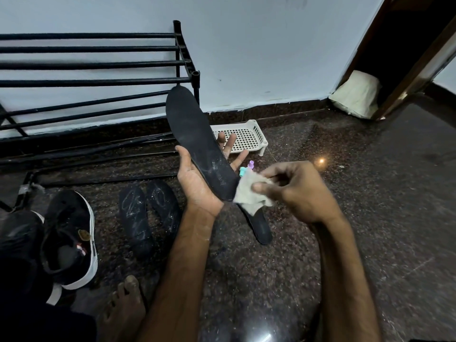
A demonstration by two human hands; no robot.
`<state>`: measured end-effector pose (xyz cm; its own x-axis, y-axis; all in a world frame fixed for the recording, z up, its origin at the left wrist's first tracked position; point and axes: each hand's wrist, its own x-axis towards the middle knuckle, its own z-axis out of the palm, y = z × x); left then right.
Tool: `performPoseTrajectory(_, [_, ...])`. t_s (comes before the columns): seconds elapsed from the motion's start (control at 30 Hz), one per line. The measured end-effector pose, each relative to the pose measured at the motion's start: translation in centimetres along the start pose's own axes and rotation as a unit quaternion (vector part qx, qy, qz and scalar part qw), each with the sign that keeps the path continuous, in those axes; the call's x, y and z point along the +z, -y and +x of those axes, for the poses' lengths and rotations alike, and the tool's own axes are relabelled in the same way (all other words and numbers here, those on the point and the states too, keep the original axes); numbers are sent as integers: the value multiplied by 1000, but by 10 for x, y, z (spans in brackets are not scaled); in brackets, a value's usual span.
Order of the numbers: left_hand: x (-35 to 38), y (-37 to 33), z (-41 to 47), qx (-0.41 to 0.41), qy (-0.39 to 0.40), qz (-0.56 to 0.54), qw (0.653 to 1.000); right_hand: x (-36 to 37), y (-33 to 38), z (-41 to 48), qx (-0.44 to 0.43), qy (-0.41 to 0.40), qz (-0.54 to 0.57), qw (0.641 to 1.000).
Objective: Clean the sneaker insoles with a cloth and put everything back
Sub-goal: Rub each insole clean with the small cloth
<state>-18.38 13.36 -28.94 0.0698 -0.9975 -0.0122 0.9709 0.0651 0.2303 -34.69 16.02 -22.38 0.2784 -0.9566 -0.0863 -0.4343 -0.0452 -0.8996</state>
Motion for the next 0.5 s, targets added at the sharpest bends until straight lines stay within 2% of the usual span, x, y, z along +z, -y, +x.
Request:
performPoseTrajectory(0.03, [-1, -1, 0, 3, 6, -5, 1000, -4, -6, 1, 11, -50, 14, 999])
performPoseTrajectory(0.1, [3, -1, -2, -4, 6, 17, 1000, -8, -13, 3, 15, -91, 57, 994])
performPoseTrajectory(0.2, [8, 2, -6, -19, -4, 53, 998, -5, -16, 3, 10, -127, 93, 987])
performPoseTrajectory(0.33, [7, 6, -8, -70, 31, 139, 987, 5, -21, 5, 15, -157, 122, 980])
performPoseTrajectory(0.43, [5, 6, -6, -99, 27, 189, 977, 7, -25, 6, 9, -177, 135, 975])
performPoseTrajectory(0.5, [4, 8, -5, -90, 19, 249, 964, 6, -26, 8, 12, -195, 141, 971])
